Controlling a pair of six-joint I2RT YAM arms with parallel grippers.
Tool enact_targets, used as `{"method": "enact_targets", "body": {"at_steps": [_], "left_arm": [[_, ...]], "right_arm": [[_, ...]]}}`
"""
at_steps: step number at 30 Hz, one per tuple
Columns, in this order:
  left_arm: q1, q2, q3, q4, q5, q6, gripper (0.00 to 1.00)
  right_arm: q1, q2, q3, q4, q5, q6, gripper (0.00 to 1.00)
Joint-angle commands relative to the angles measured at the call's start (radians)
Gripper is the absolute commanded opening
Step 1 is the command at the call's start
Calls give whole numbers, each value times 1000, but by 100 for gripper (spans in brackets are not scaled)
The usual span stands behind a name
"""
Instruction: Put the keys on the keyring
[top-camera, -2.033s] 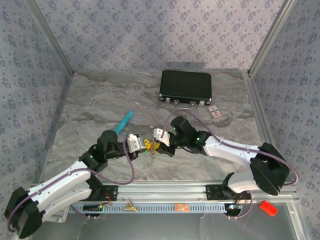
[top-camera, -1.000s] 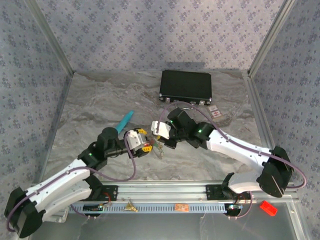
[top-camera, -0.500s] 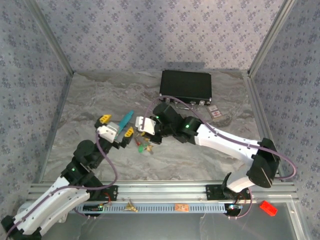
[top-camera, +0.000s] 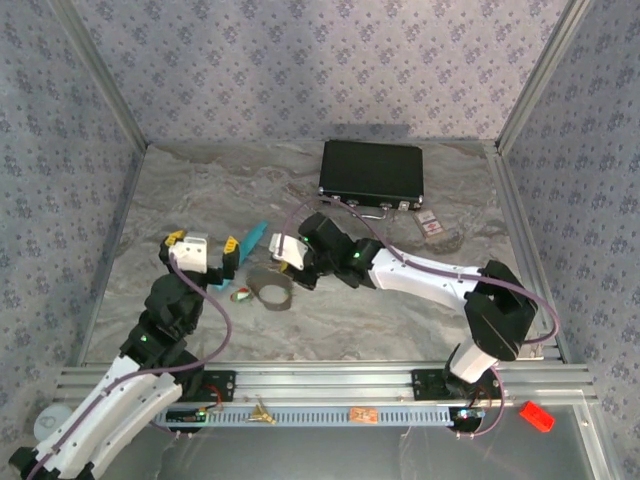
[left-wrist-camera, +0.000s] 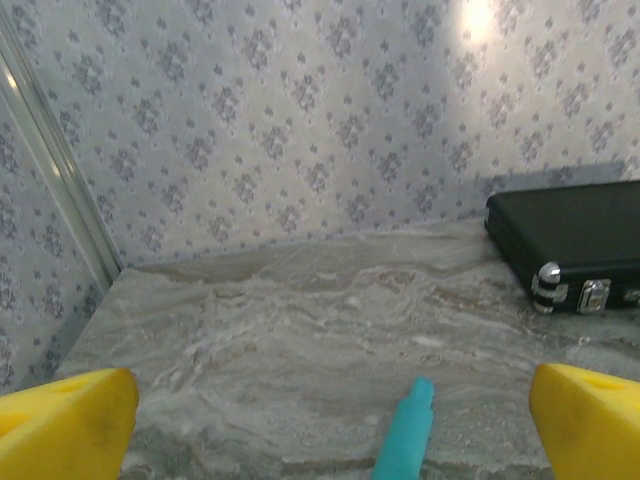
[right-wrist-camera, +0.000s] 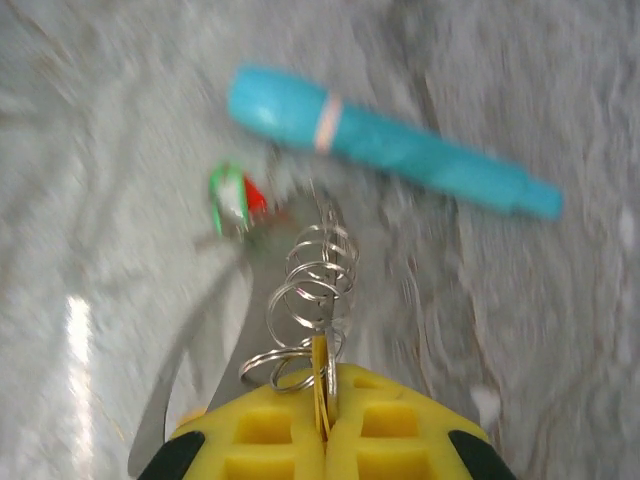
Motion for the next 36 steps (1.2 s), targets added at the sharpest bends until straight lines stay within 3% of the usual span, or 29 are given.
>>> {"method": "enact_targets", "body": {"at_steps": [1,11,16,19,24,28,33,36], "left_arm": [[18,50,40,51,-2,-56,99],[94,300,50,212,5,-141,100],[129,430,85,248,20,-95,99],[164,499,103,254,49,-46,99],[229,561,95,309,39,23,100],[313,589,64,347,56,27,99],[392,641,-2,449,87,6,99],[425,696,-40,544,108,-13,99]], "right_arm": [[-19,-11,-51,-95,122,-46,0],[-49,-35,-192,-176,393,-144,16],[-97,-128,-259,-162,415,-137,28],[-158,-245,-309,-133,366,-81,32],[-404,-524,-464,57,206,87,49],[-643,-654,-588,239,177,208,53],[-892,-593,-767,600,192,320,53],[-951,-466,-849,841,134,320,51]]}}
